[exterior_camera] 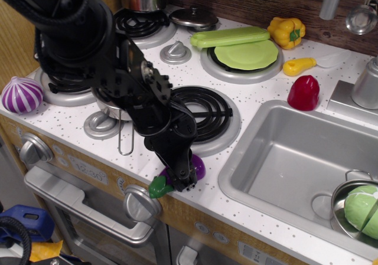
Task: Put eggplant in pot or pan
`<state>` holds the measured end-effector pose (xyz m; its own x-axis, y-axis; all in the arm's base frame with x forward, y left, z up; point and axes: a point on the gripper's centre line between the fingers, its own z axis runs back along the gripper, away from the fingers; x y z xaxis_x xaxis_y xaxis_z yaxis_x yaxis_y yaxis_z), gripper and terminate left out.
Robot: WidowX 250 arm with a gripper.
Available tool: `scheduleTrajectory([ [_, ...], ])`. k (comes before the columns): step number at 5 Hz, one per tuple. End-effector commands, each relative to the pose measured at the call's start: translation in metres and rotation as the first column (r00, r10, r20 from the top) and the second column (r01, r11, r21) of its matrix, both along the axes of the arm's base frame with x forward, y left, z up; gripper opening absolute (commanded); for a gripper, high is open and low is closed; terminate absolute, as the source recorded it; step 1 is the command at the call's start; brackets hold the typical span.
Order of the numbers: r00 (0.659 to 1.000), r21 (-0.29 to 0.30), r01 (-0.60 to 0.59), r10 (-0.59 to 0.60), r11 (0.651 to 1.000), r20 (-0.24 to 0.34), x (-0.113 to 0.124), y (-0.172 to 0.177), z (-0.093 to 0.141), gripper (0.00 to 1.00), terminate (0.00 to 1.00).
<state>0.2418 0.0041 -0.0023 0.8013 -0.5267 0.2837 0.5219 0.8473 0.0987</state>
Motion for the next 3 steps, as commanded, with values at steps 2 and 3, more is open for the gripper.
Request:
scheduleTrajectory([
  [2,0.998,0.126,-0.001,0.009,0.992,-0.067,0.003,0.013,0.058,0.00,0.00],
  [3,0.997,0.166,0.038,-0.026,0.985,-0.069,0.010,0.034,0.083,0.00,0.00],
])
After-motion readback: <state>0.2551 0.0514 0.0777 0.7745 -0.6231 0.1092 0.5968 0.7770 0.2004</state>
